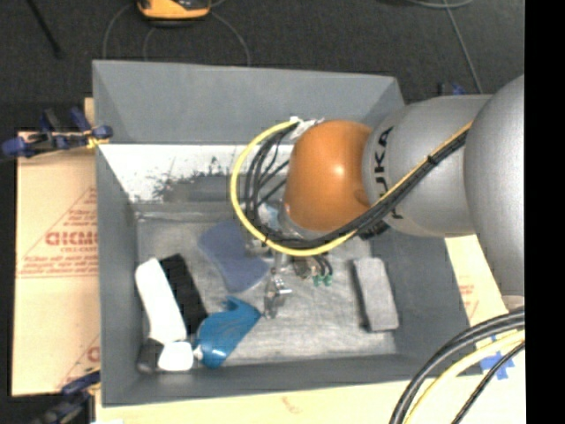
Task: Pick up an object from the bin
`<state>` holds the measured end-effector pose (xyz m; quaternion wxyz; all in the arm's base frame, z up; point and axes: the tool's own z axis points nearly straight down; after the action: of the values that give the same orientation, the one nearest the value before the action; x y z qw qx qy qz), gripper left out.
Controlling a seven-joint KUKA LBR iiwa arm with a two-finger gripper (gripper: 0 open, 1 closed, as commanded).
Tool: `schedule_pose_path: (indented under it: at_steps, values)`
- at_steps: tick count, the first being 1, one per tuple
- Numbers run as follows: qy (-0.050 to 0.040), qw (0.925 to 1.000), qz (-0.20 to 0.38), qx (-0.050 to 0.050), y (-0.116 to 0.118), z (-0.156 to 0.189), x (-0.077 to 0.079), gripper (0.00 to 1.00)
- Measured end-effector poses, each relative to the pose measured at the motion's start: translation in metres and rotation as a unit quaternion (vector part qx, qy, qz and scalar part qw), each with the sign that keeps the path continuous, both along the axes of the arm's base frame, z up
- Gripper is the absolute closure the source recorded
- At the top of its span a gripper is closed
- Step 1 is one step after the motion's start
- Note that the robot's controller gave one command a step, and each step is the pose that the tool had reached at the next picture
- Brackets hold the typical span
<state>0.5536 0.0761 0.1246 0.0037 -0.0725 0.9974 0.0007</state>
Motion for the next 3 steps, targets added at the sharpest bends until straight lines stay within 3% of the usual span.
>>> schedule_pose_path:
  at_steps: [1, 2, 3]
  values:
    - [0.0019, 0.9972, -0.075, 0.001, -0.013, -0.041, 0.010, 0.00]
    - [-0.0118, 0.9996, 0.025, 0.001, 0.044, -0.045, 0.044, 1.00]
    - [-0.0117, 0.9996, 0.025, 0.001, 0.044, -0.045, 0.044, 1.00]
